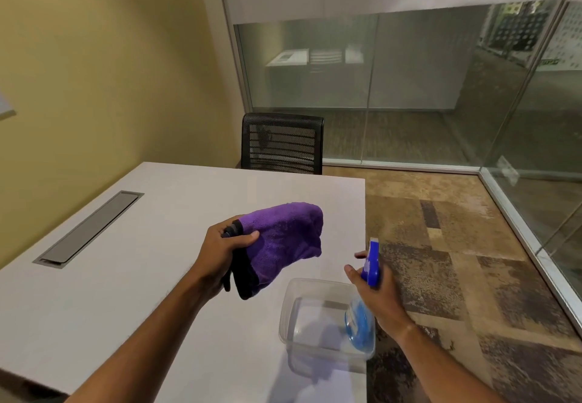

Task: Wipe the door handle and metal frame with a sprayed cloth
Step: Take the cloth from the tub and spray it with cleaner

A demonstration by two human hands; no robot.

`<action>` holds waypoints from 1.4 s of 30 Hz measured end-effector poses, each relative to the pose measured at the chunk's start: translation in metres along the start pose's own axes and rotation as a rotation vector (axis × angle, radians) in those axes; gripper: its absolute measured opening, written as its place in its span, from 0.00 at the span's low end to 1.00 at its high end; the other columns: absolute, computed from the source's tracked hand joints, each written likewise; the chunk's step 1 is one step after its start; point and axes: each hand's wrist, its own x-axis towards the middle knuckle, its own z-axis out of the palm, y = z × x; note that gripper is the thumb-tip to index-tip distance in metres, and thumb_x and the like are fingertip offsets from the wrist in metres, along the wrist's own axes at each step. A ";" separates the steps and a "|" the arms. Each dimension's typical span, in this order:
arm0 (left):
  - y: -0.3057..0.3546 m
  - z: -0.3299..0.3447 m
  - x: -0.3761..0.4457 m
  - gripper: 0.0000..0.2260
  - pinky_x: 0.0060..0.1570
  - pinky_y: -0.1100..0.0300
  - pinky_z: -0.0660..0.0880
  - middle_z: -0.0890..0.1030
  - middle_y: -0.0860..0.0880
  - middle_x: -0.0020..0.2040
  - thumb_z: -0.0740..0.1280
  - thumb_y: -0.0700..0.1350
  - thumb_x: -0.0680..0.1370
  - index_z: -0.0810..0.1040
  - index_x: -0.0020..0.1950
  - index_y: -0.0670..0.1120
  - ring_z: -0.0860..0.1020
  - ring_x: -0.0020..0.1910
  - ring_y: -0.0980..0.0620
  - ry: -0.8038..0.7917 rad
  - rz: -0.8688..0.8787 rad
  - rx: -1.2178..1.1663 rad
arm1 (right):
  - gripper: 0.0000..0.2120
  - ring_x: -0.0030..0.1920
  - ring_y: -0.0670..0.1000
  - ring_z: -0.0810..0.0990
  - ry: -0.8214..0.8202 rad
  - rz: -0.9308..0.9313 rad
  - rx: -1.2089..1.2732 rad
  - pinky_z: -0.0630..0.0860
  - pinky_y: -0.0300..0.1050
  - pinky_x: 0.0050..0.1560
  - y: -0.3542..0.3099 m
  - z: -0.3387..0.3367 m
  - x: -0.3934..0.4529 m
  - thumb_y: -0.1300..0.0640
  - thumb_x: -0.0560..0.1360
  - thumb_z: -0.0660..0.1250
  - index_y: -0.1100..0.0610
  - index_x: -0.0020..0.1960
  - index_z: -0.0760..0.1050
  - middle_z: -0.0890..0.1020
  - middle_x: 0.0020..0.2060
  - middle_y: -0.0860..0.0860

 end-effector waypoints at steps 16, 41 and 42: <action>0.036 0.017 -0.001 0.10 0.41 0.63 0.79 0.86 0.48 0.47 0.68 0.38 0.78 0.86 0.50 0.52 0.85 0.46 0.51 -0.010 0.140 -0.006 | 0.13 0.39 0.47 0.81 -0.539 -0.020 -0.079 0.77 0.39 0.35 -0.166 -0.001 -0.032 0.63 0.63 0.71 0.52 0.45 0.83 0.86 0.44 0.50; 0.059 0.018 -0.015 0.09 0.38 0.62 0.79 0.85 0.49 0.42 0.66 0.40 0.80 0.86 0.48 0.50 0.82 0.41 0.54 0.034 0.215 -0.057 | 0.10 0.29 0.46 0.74 -0.299 0.133 -0.119 0.69 0.40 0.29 -0.187 -0.001 -0.022 0.70 0.61 0.60 0.58 0.32 0.75 0.78 0.31 0.54; 0.060 0.018 -0.015 0.09 0.39 0.62 0.80 0.85 0.49 0.42 0.66 0.40 0.79 0.86 0.48 0.50 0.82 0.41 0.53 0.037 0.213 -0.060 | 0.10 0.29 0.45 0.74 -0.294 0.144 -0.127 0.69 0.40 0.29 -0.186 -0.003 -0.020 0.70 0.61 0.60 0.57 0.32 0.75 0.78 0.31 0.54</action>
